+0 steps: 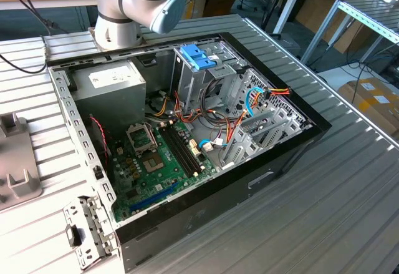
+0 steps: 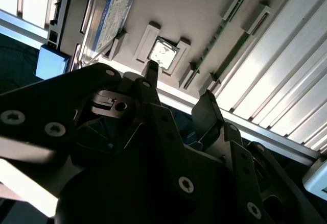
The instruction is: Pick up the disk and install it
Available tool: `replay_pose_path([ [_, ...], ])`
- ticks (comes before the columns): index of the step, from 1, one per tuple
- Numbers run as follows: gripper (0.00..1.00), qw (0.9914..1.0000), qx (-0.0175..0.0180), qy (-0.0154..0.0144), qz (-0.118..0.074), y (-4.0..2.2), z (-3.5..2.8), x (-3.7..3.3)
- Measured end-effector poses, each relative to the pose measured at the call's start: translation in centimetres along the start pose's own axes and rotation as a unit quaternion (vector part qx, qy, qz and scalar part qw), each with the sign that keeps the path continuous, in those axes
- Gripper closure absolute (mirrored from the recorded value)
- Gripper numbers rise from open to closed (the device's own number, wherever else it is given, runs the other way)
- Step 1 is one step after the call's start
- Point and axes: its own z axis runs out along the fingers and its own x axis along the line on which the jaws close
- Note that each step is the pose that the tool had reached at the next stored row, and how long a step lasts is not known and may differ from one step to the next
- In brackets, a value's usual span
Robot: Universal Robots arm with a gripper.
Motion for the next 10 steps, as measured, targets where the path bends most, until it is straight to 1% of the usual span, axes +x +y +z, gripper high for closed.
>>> replay_pose_path([
  [3,0.45,1.0,0.0,0.0,0.0,0.08,0.02,-0.85],
  [6,0.45,1.0,0.0,0.0,0.0,0.14,0.04,-1.46],
  [9,0.45,1.0,0.0,-0.0001,0.0,0.2,0.12,-2.23],
  [10,0.45,1.0,0.0,0.0,0.0,0.21,0.13,-2.37],
])
